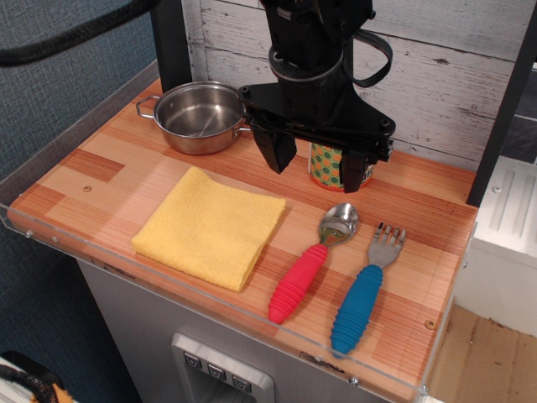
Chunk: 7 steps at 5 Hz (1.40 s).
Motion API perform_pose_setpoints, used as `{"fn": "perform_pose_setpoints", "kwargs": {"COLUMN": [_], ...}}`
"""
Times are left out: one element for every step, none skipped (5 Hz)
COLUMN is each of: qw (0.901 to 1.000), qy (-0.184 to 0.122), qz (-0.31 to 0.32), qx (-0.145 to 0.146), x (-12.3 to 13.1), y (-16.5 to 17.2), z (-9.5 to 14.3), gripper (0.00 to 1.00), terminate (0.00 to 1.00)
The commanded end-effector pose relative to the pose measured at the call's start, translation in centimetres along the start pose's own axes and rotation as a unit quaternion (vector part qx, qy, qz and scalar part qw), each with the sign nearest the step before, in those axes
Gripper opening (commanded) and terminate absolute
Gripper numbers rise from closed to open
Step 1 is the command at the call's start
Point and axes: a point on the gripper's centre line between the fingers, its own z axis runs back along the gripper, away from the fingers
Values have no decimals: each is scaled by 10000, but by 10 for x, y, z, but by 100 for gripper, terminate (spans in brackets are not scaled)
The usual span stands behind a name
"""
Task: Place pot on top of orange towel
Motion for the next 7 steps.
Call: {"fn": "perform_pose_setpoints", "kwargs": {"qw": [10000, 9952, 9880, 9687, 9408, 9317, 9163], "qy": [0, 328, 377, 510, 453, 470, 382], "qz": [0, -925, -1496, -2425, -3331, -3576, -3977], "qx": [0, 7, -111, -117, -437, -433, -267], "x": [0, -2, -3, 1, 9, 25, 42], "y": [0, 18, 42, 69, 106, 129, 142], "z": [0, -4, -7, -7, -19, -30, -39], "gripper": [100, 100, 100, 100, 100, 100, 100], "terminate": [0, 0, 0, 0, 0, 0, 0]}}
